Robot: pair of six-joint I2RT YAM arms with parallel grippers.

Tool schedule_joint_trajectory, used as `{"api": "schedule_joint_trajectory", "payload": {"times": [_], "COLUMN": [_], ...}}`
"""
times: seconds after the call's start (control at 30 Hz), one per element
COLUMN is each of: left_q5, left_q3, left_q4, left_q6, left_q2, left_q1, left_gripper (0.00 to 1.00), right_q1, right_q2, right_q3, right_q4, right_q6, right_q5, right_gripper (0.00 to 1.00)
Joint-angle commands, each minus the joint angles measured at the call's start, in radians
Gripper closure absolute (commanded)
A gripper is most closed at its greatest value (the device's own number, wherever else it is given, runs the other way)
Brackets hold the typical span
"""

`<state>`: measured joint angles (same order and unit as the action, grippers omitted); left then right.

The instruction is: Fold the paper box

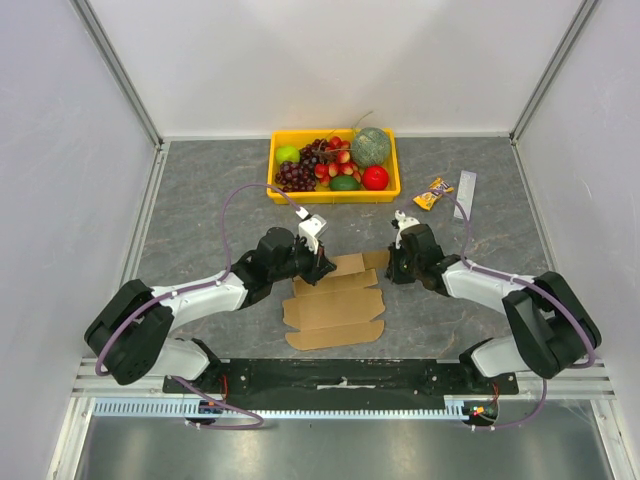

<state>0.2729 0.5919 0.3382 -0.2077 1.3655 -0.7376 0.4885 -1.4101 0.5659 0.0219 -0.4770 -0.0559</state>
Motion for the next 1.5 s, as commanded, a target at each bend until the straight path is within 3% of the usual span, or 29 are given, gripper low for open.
{"api": "schedule_joint_trajectory", "payload": {"times": [0.0,0.8,1.47], "left_q5": [0.008,0.011,0.011], "left_q3": [0.025,0.031,0.036], "left_q4": [-0.016,-0.021,-0.025], "left_q6": [0.021,0.022,0.025], "left_q2": [0.015,0.027,0.035], "left_q1": [-0.006,-0.006,-0.005], "left_gripper": [0.98,0.98,0.98], "right_q1": [-0.001,-0.002,-0.002], "right_q2": [-0.032,-0.041,-0.118], "right_q3": [0.022,-0.011,-0.034], "right_q4": [-0.014,-0.146,-0.316], "right_q6": [0.034,-0.005,-0.052], "right_q5": [-0.044,-0.188,-0.404], "right_gripper": [0.9,0.88,0.88]}}
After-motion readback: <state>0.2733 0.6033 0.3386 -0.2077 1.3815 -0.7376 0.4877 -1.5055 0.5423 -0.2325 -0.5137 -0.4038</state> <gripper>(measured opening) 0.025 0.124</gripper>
